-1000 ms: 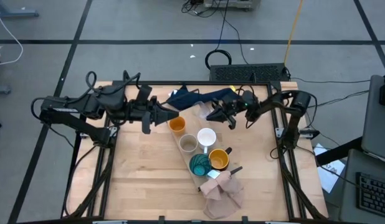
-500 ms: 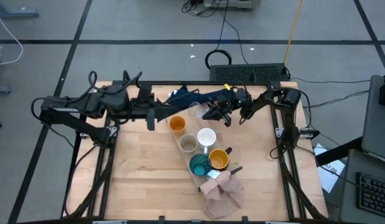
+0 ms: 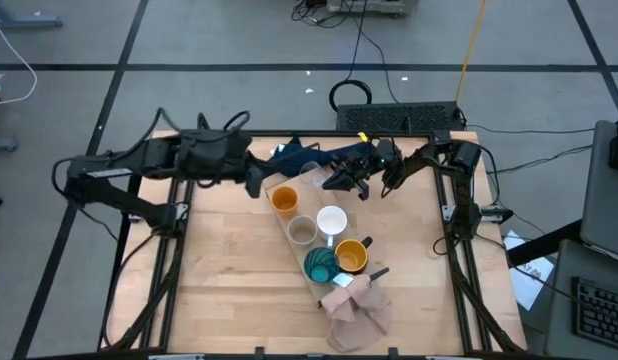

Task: Stack small to large cups/mugs on shelf
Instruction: Put the transparent mug on the shelf

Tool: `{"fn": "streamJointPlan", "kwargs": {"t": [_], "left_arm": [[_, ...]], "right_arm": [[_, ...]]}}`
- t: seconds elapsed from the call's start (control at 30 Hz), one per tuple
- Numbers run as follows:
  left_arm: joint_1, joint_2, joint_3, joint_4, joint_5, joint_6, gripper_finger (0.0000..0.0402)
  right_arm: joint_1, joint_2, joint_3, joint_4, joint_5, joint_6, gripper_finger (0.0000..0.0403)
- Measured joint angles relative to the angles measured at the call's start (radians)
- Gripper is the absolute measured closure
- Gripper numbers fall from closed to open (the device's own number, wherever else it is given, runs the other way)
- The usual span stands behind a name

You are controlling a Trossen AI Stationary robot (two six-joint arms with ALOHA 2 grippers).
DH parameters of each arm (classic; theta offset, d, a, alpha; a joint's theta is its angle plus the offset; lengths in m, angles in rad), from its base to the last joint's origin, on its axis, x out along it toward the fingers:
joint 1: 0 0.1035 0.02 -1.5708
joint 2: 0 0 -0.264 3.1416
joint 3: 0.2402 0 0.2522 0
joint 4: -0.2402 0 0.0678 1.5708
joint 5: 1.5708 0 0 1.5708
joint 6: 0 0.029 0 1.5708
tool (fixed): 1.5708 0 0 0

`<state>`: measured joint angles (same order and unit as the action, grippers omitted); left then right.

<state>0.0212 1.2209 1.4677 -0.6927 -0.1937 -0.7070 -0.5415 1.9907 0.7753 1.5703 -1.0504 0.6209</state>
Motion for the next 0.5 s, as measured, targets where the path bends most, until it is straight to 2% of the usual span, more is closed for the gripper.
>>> {"fn": "streamJointPlan", "kwargs": {"t": [0.1,0.33,0.5], "left_arm": [[0.06,0.024,-0.001,-0.017,0.058,0.046,0.0376],[0.154,0.107,-0.001,-0.004,0.263,0.19,0.0376],[0.193,0.139,-0.001,-0.023,0.306,0.276,0.0376]], "right_arm": [[0.002,0.0,0.0,0.0,0.0,0.02,0.0403],[0.009,-0.004,0.0,0.0,0.002,0.046,0.0403],[0.009,-0.03,0.0,0.0,0.001,0.056,0.0403]]}}
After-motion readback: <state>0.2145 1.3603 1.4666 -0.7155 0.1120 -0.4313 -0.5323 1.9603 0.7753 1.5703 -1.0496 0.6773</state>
